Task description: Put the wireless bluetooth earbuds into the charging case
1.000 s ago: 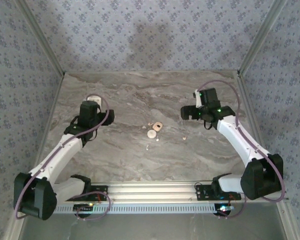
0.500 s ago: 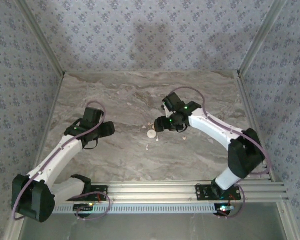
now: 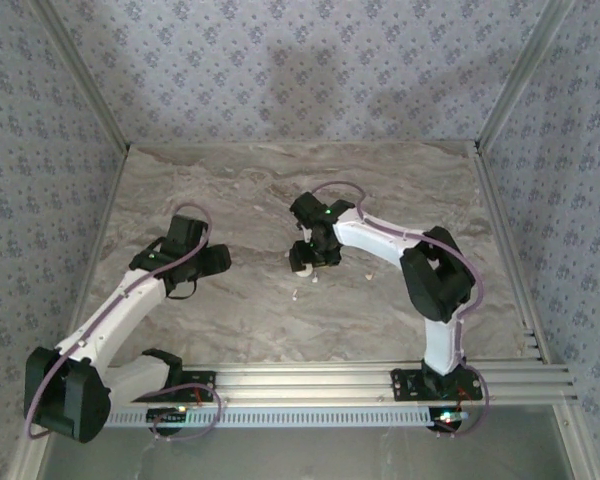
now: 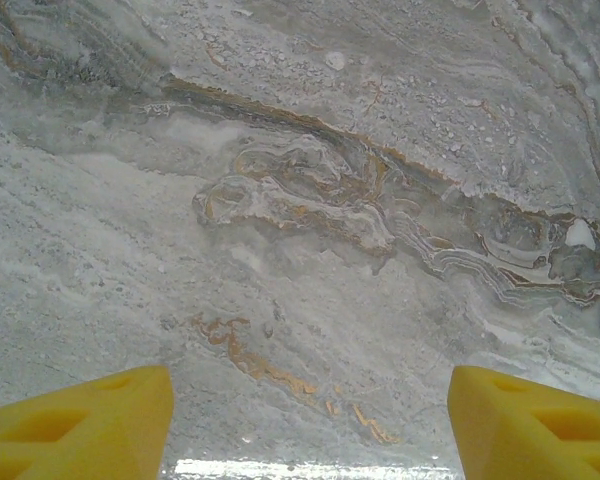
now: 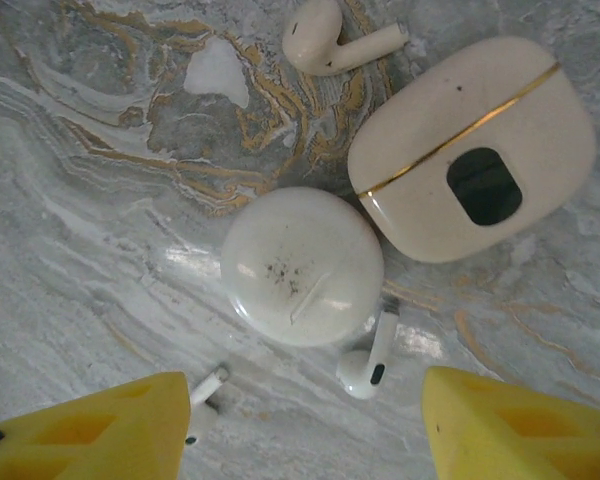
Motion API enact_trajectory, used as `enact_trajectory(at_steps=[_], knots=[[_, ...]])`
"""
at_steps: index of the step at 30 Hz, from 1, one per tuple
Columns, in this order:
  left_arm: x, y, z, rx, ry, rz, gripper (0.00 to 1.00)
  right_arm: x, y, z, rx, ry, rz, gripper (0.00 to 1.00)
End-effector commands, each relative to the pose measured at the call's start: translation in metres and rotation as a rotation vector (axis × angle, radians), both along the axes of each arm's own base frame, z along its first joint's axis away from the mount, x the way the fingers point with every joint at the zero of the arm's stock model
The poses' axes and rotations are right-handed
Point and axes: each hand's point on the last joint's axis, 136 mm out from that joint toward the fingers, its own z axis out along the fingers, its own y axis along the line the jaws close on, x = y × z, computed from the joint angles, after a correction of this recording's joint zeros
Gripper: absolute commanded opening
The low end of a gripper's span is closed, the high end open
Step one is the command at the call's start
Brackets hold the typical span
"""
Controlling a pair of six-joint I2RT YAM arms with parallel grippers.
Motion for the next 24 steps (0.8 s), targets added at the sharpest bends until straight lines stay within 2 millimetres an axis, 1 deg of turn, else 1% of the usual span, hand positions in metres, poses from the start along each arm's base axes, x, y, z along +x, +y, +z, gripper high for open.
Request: enact_trajectory(at_steps=[1,7,12,15,18,24], knots=[[-0.004,-0.001,-0.004,-0.004,0.030,-0.007,0.74,-0.001,0.002,-0.006,-0.040,0.021,-0.014,0.65],[-0.002,-0.005,-0.006,-0.012,0.033,-0.022,0.74,0.001,0.007,-0.020,-0.074,0.031,-0.003,0.66],[0.000,-0.007,-0.005,-0.023,0.028,-0.026,0.74,0.005,0.011,-0.027,-0.078,0.025,-0.002,0.66],[0.000,-0.008,-0.005,-0.026,0.024,-0.032,0.75,0.005,0.014,-0.030,-0.073,0.032,0.003,0.68],[0.001,-0.008,-0.005,-0.024,0.023,-0.034,0.76,0.012,0.014,-0.032,-0.084,0.010,0.001,0.67],[0.002,-0.009,-0.006,-0.026,0.026,-0.040,0.77,0.018,0.017,-0.034,-0.093,-0.001,-0.002,0.63]])
